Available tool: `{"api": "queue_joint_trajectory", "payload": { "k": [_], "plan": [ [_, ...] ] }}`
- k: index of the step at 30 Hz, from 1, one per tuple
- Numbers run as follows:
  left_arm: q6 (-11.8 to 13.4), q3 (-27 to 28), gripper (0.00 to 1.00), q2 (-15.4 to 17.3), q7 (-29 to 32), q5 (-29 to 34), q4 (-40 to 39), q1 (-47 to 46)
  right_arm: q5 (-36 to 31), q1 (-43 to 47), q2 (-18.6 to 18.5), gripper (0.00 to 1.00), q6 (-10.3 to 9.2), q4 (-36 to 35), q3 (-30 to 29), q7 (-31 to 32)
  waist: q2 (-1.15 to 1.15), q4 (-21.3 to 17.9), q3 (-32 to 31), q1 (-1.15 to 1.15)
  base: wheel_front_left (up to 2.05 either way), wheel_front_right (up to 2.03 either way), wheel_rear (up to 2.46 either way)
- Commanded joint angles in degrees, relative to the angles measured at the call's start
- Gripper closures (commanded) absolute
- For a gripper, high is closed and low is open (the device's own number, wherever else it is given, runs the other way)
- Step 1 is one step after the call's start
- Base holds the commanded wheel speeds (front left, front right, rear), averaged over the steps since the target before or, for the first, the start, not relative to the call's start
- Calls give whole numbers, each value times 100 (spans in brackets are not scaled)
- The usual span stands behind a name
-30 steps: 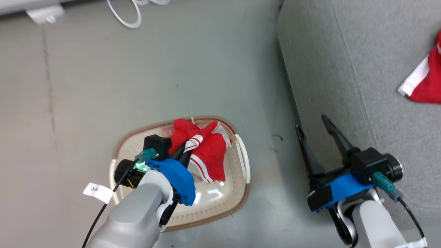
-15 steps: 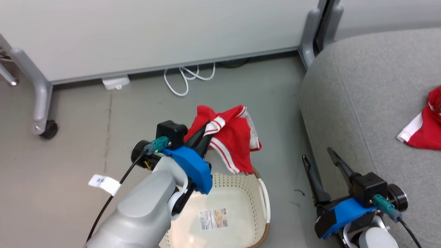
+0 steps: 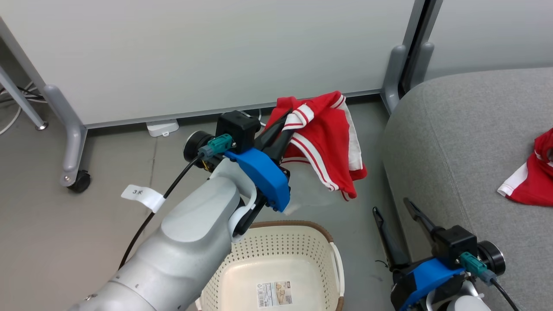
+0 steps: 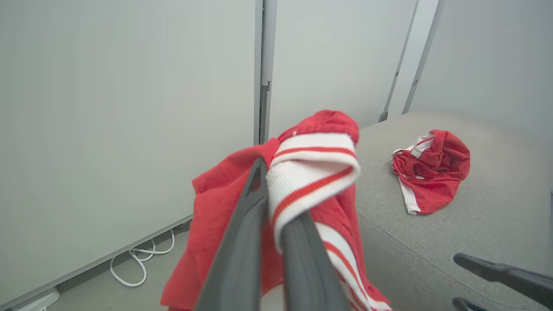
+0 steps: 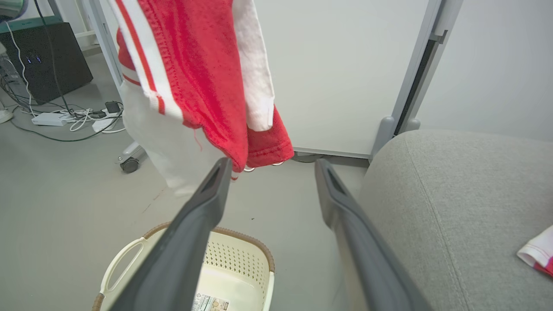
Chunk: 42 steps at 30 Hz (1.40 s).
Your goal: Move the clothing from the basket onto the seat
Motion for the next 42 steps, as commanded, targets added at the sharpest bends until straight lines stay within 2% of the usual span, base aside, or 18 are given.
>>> {"api": "queue_joint_trajectory", "payload": {
  "k": [1, 16, 26, 42],
  "plan": [
    [-5, -28, 100, -12, -28, 13, -35, -164, 0, 77, -8, 0, 1, -26, 24, 25, 0, -2, -45, 1, 0, 0, 0],
    [-5, -4, 100, -80, -28, -58, -99, -194, 47, 99, -8, 0, 1, -149, 156, 124, 0, -43, -113, 1, 0, 0, 0],
    [-5, -42, 100, -93, -28, 32, -47, -121, 184, -347, -8, 0, 1, -281, 446, 315, 0, -53, -35, 1, 0, 0, 0],
    [-5, -123, 100, -104, -29, 34, -3, -43, 569, -1433, -28, 0, 1, 461, 1144, 746, 0, 33, 8, 1, 0, 0, 0]
  ]
}}
